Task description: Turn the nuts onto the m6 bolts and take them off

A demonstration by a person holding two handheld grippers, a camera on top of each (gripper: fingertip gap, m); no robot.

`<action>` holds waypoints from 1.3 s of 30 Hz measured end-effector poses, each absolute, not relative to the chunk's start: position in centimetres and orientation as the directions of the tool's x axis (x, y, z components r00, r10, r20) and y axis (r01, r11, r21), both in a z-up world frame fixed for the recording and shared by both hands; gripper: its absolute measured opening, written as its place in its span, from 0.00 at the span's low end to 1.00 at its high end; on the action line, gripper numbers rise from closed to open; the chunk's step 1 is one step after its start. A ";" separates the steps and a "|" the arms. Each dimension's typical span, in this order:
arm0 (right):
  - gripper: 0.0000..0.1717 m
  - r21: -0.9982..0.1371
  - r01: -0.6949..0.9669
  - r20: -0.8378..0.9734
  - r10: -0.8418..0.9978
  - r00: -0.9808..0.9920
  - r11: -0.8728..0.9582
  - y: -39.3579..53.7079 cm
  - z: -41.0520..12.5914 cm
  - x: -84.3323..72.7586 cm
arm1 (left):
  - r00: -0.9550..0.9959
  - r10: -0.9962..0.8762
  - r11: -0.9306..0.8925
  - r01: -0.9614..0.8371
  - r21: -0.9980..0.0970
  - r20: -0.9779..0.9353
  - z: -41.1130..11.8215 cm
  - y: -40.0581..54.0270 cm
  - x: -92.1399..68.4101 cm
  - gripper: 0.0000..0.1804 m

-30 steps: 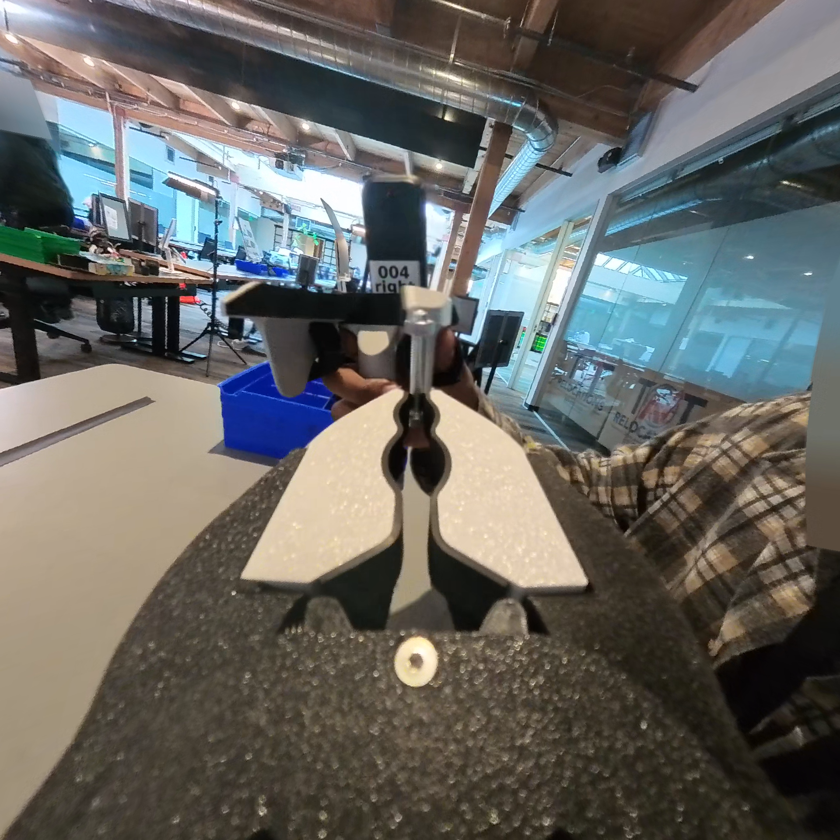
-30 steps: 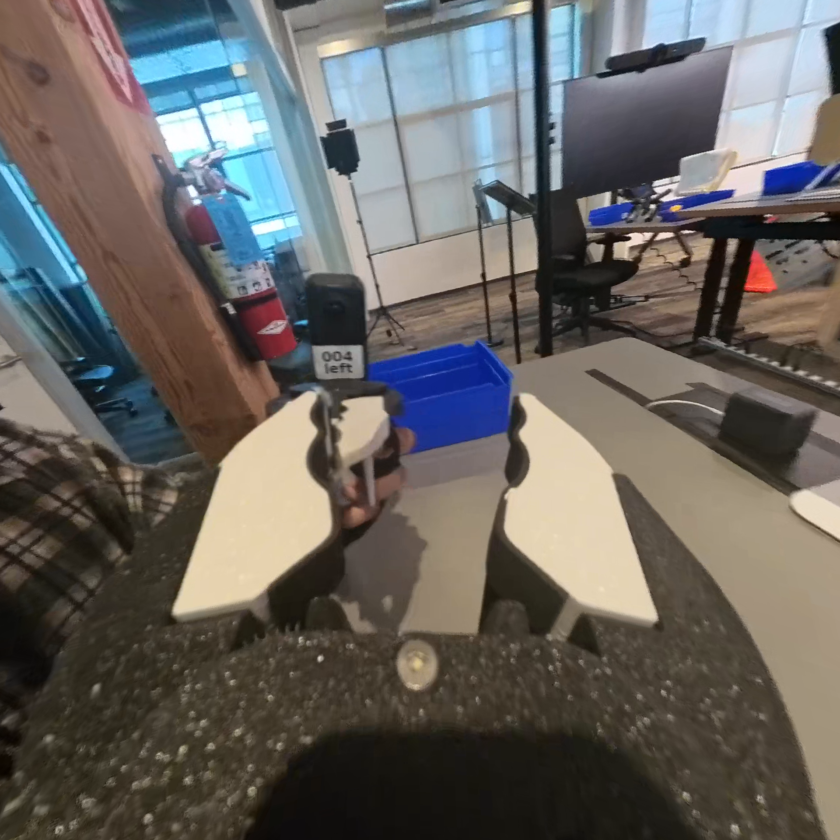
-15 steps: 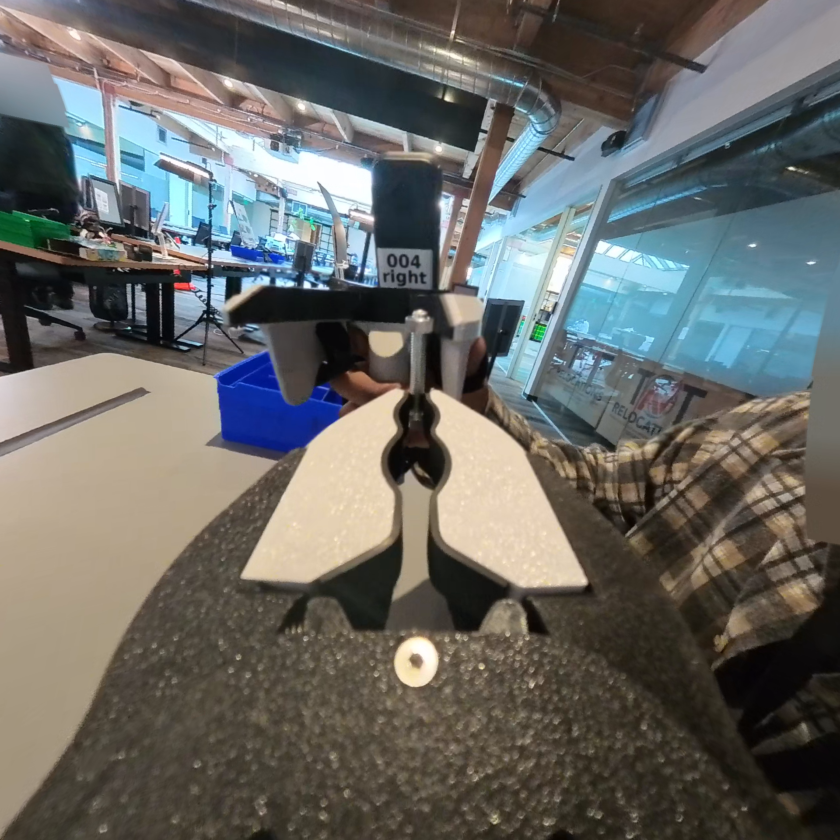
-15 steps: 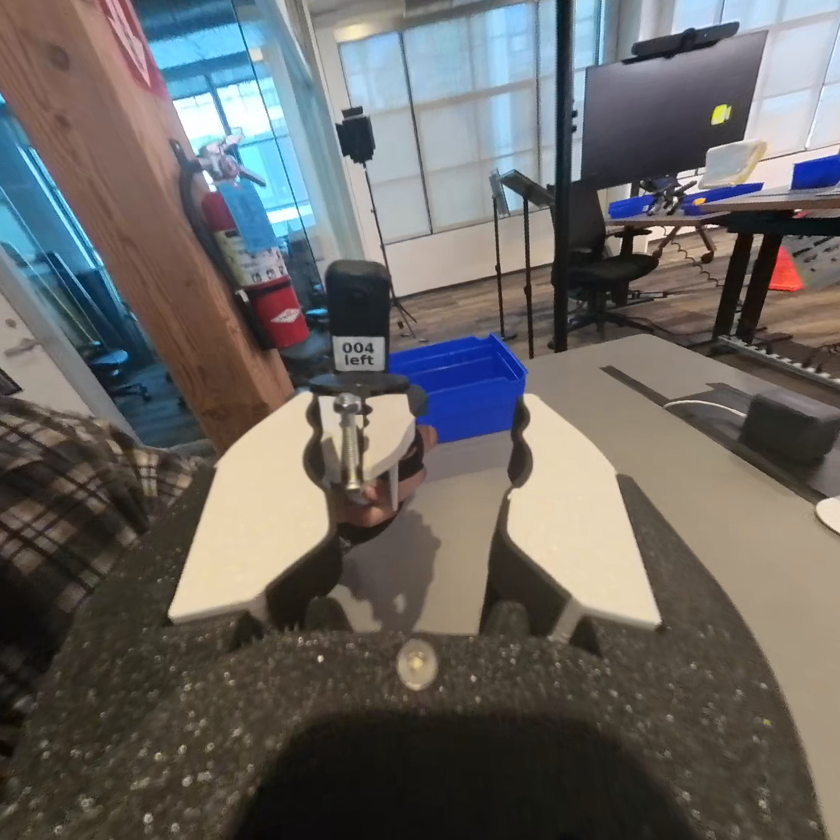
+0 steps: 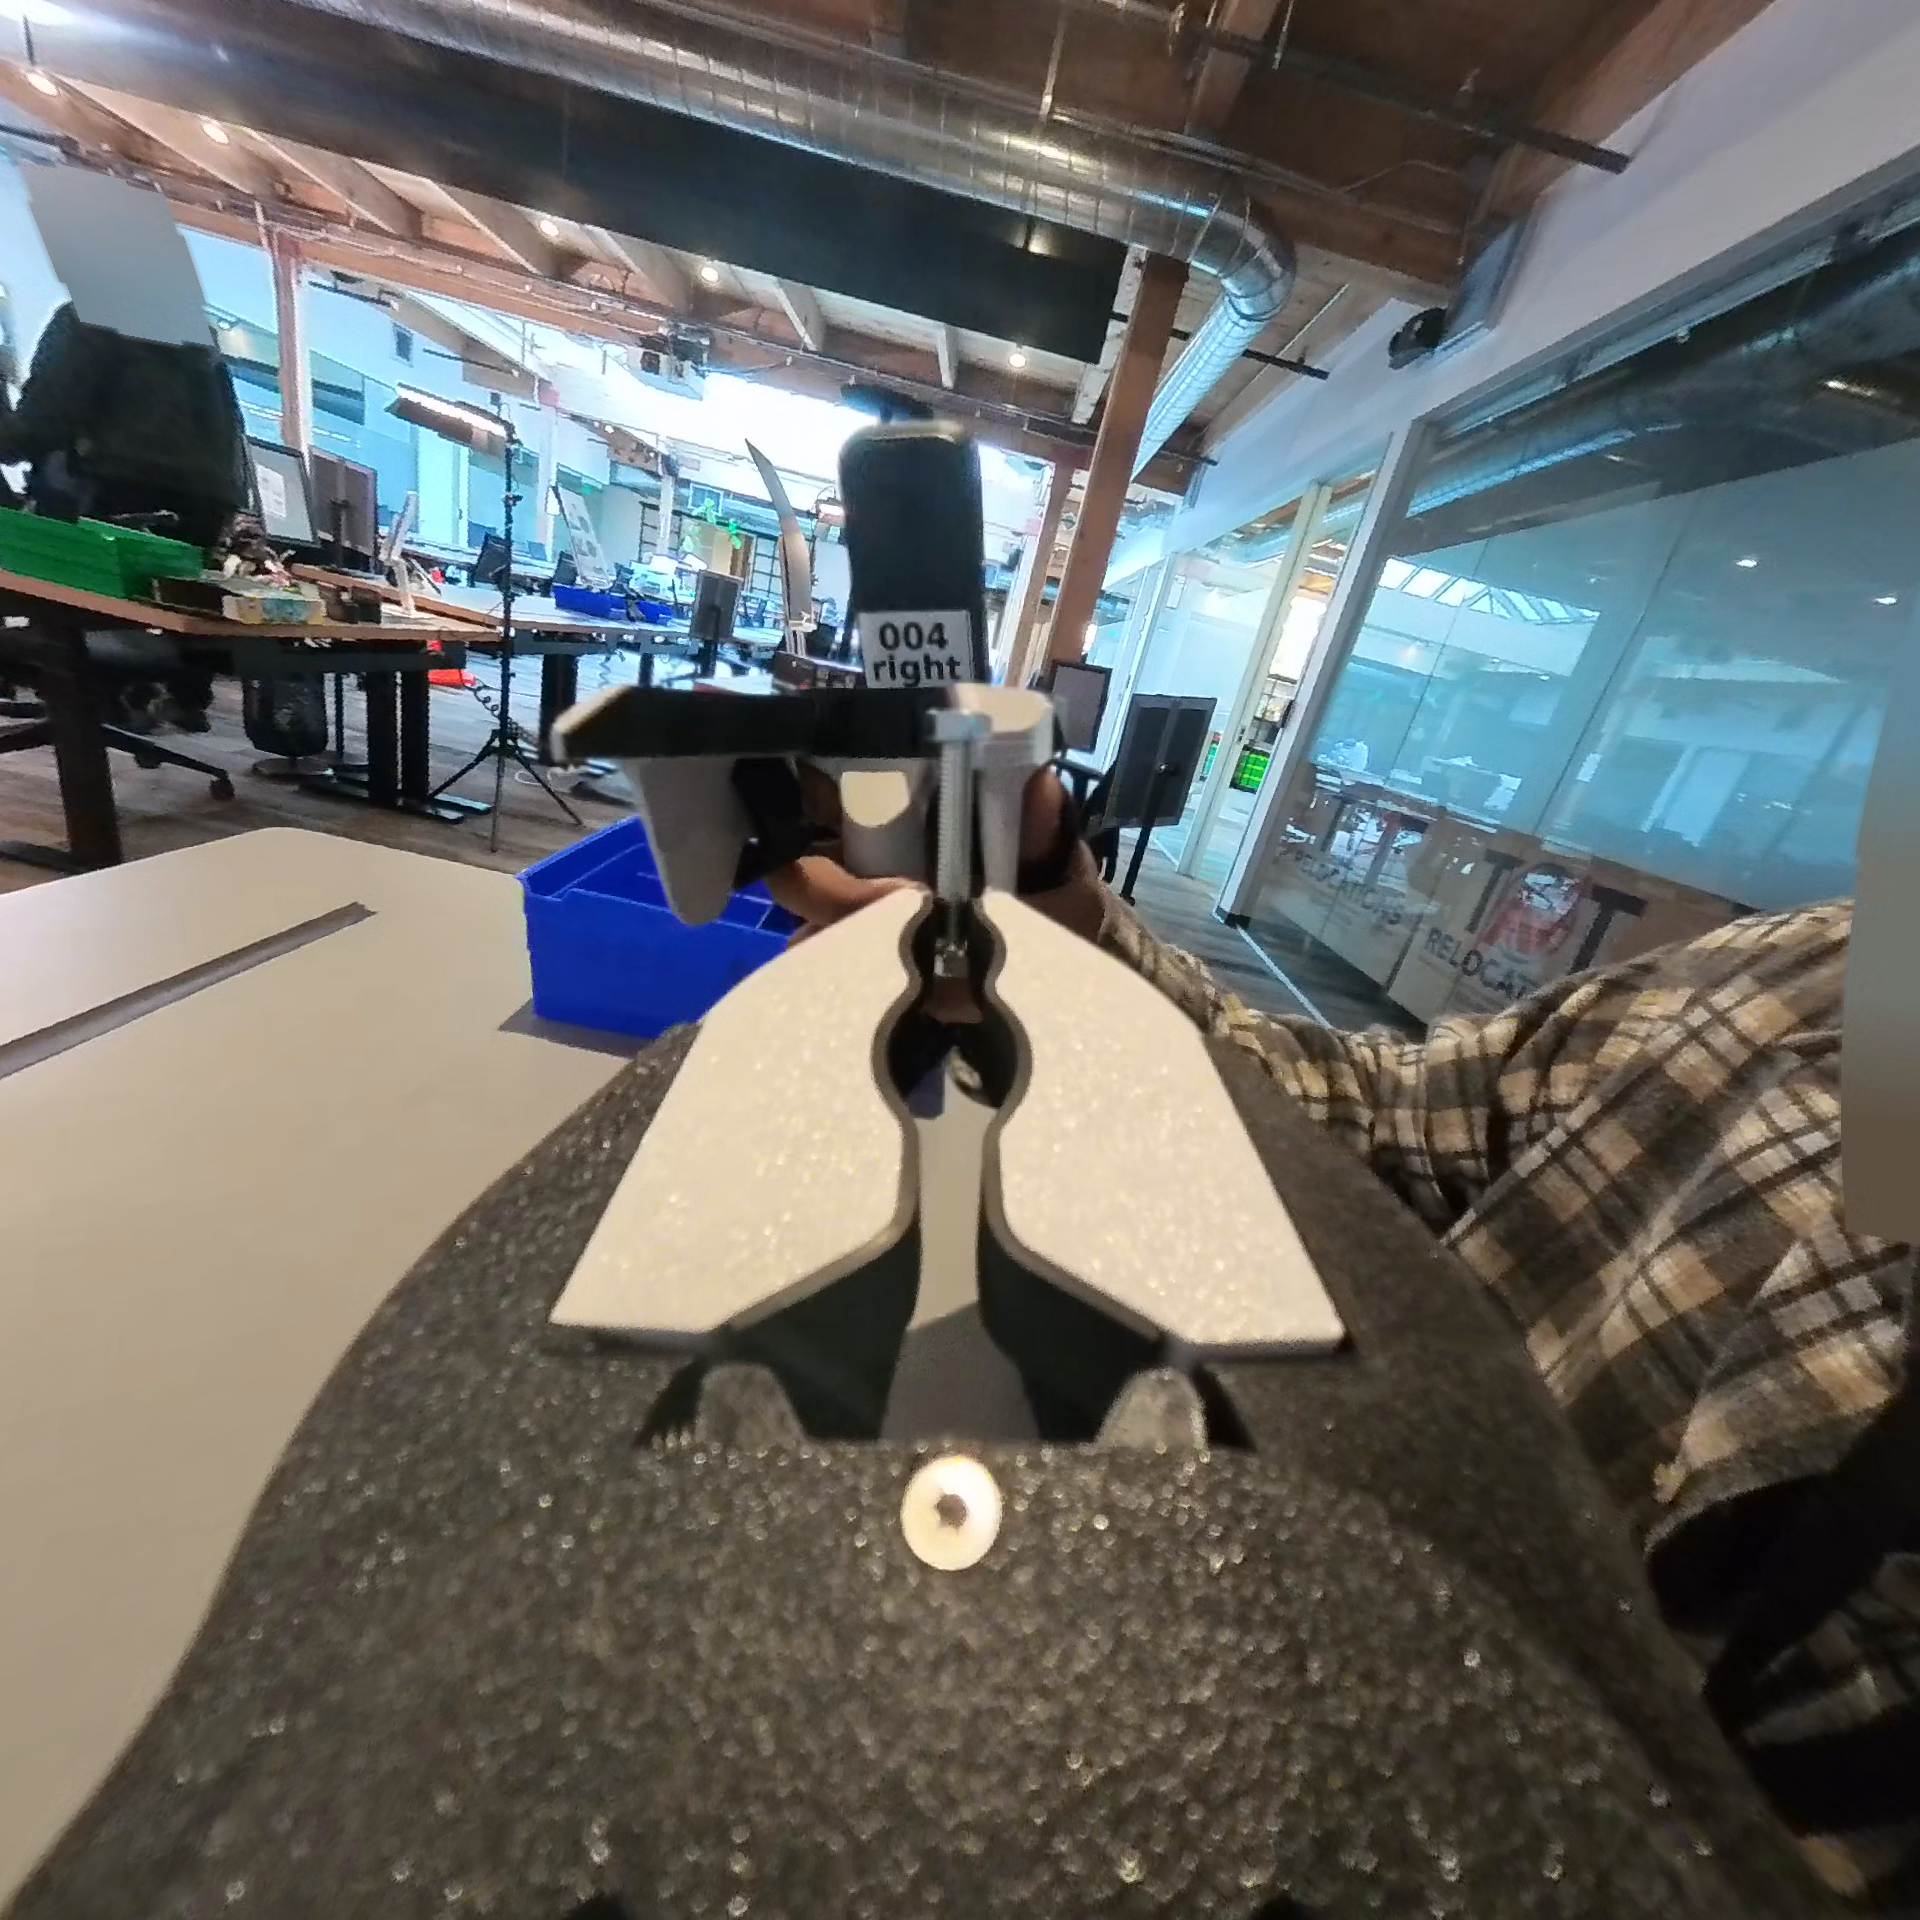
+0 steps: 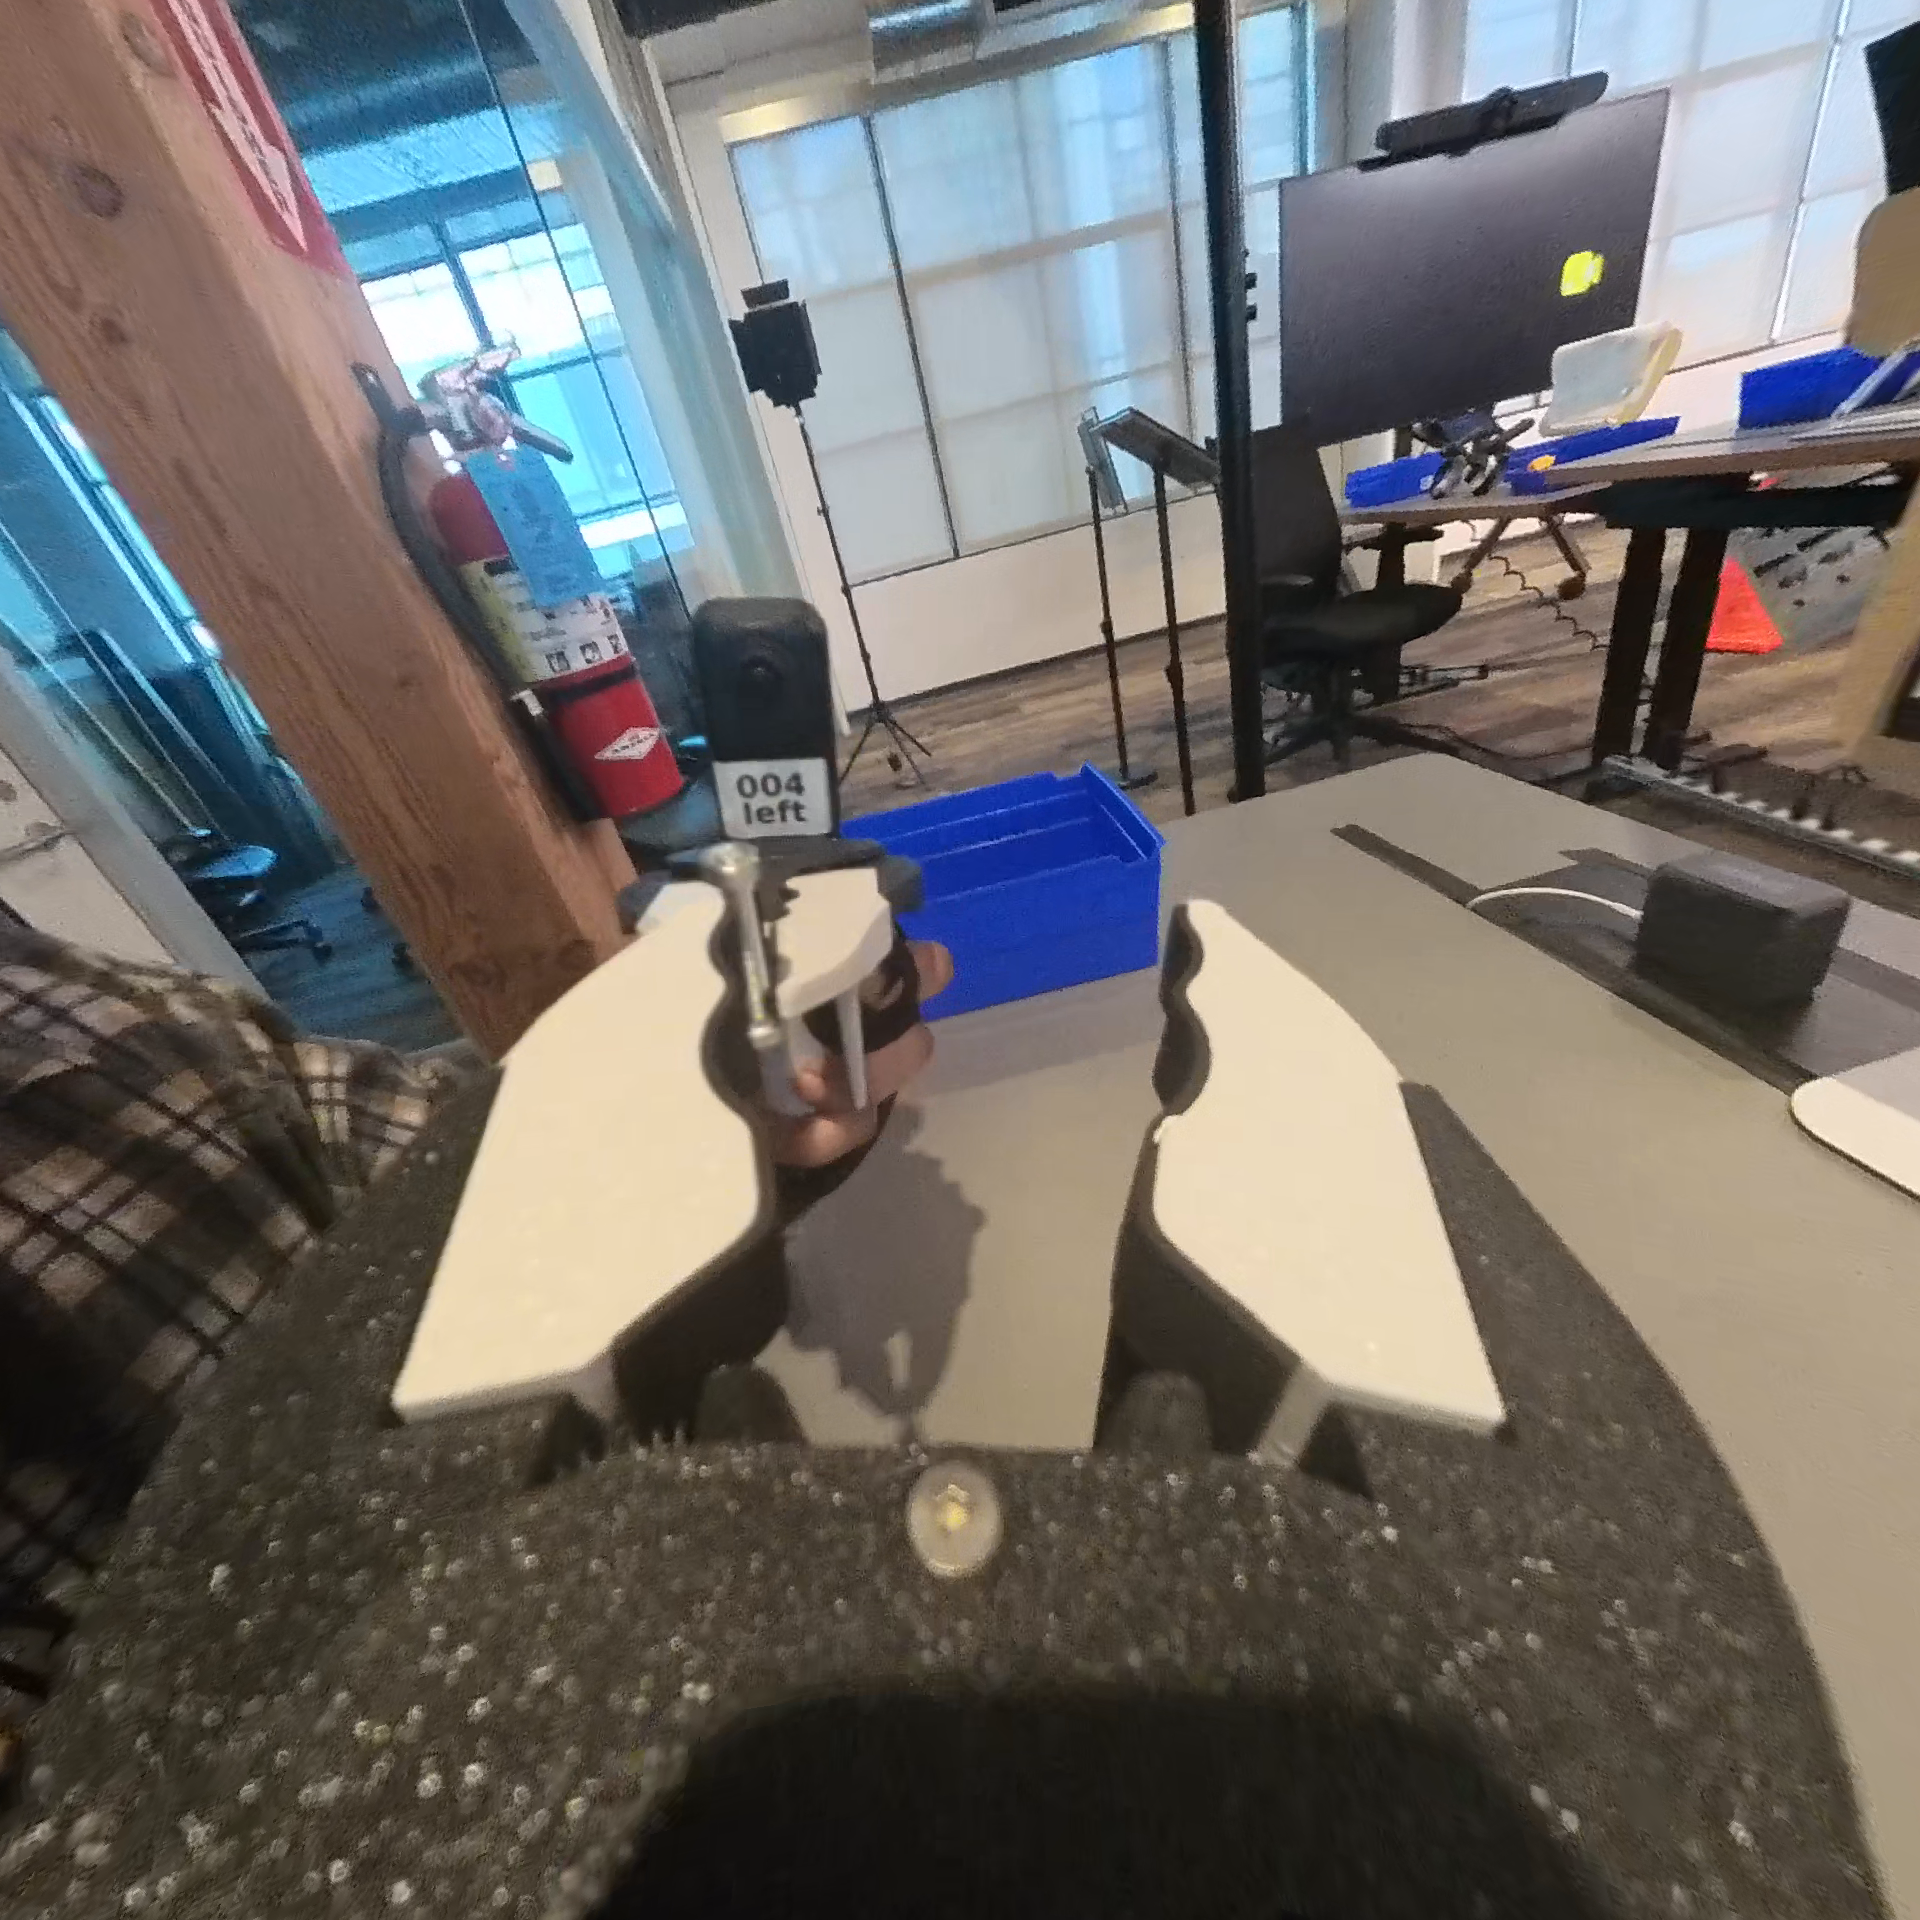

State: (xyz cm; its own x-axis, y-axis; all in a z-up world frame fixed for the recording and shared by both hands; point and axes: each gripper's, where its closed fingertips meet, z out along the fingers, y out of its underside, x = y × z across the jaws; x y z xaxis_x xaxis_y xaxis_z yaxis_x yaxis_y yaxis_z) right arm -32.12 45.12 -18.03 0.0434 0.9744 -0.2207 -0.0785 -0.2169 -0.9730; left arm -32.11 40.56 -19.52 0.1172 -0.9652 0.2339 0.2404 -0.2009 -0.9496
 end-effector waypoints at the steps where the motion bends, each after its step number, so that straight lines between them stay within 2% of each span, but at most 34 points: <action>1: 0.45 -0.972 -0.083 -0.224 0.974 0.026 -0.221 44.8 -17.9 -32.2 | 0.120 -0.965 -0.199 0.243 -0.949 0.233 -19.6 40.6 -32.2 0.02; 8: 0.45 -0.973 -0.081 -0.216 0.976 0.016 -0.215 44.7 -17.5 -32.7 | 0.103 -0.967 -0.202 0.253 -0.946 0.234 -19.6 40.5 -31.9 0.02; 18: 0.39 -0.977 -0.065 -0.202 0.979 -0.025 -0.204 43.0 -17.1 -33.6 | 0.097 -0.966 -0.206 0.260 -0.943 0.238 -19.7 40.5 -31.9 0.02; 39: 0.40 -0.985 -0.048 -0.167 0.986 0.026 -0.166 44.2 -17.0 -33.4 | 0.098 -0.969 -0.192 0.285 -0.939 0.227 -19.3 40.3 -32.5 0.02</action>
